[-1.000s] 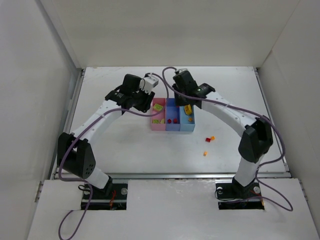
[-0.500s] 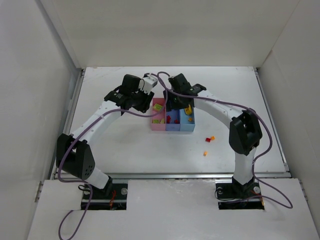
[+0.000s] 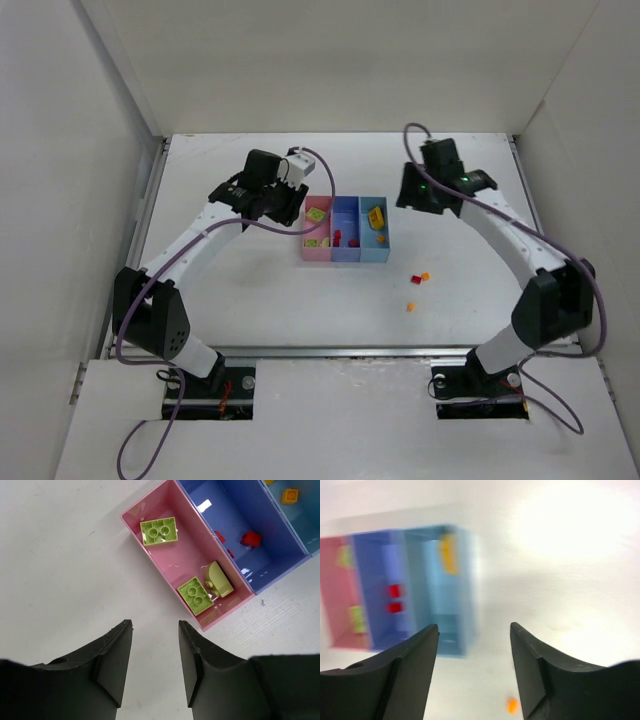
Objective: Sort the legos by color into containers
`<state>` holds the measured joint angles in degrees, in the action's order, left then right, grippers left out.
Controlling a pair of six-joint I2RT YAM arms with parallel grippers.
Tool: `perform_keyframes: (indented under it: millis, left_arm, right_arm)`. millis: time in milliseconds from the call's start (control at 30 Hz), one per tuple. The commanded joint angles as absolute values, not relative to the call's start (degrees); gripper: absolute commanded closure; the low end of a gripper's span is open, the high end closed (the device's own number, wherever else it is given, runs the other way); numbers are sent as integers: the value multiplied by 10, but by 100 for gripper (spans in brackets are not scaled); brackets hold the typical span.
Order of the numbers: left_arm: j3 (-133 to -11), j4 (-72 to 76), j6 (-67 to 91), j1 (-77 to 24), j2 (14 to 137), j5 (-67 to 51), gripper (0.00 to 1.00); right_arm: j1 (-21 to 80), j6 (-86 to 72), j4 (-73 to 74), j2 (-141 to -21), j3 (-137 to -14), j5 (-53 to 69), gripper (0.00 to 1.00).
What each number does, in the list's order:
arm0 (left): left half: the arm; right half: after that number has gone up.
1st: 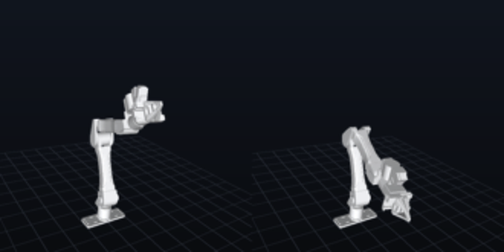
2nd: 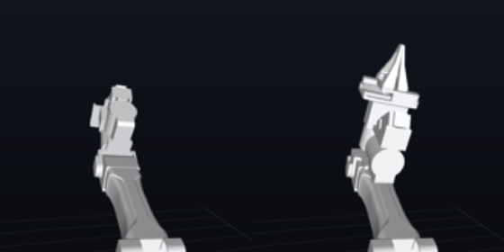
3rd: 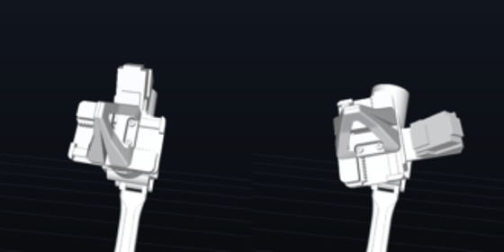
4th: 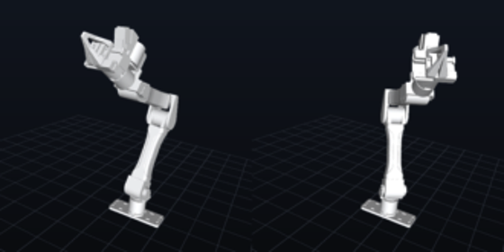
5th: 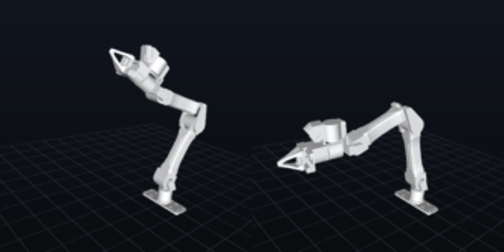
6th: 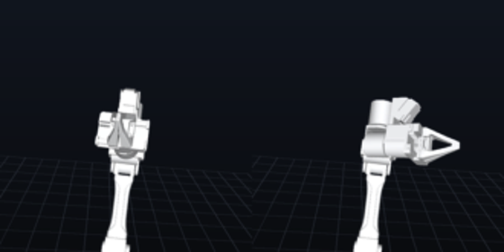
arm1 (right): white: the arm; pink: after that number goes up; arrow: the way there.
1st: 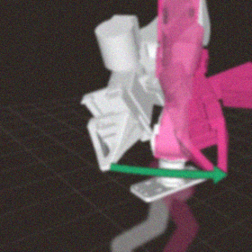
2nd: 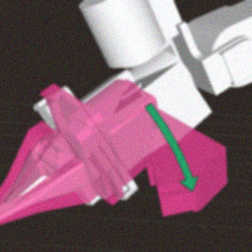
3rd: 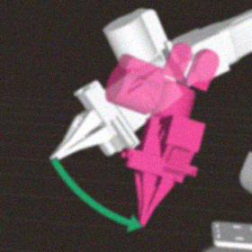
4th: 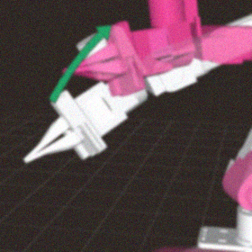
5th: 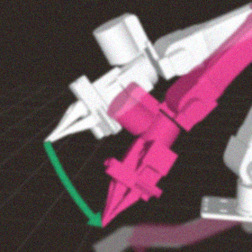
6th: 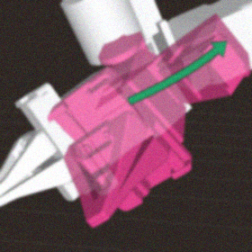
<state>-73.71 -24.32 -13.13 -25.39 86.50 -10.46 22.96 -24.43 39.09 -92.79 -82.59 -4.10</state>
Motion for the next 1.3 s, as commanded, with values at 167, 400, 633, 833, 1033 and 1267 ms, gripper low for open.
perform_keyframes:
  millis: [167, 400, 633, 833, 1033, 1267]
  left_arm:
    - [-722, -223, -126, -246, 837, -115, 61]
    - [-715, -218, -126, -246, 831, -120, 61]
    - [-698, -207, -120, -246, 826, -120, 61]
    - [-692, -207, -120, -246, 821, -109, 61]
    - [-692, -207, -120, -241, 821, -109, 60]
    - [-692, -207, -120, -241, 821, -109, 60]
  right_arm:
    - [158, -304, 474, -834, -640, -83, 55]
    - [98, -351, 445, -796, -533, -22, 45]
    - [76, -418, 364, -841, -484, 18, 40]
    - [61, -470, 345, -846, -495, -16, 40]
    - [61, -484, 340, -846, -489, -33, 40]
    - [61, -484, 321, -880, -483, -14, 40]
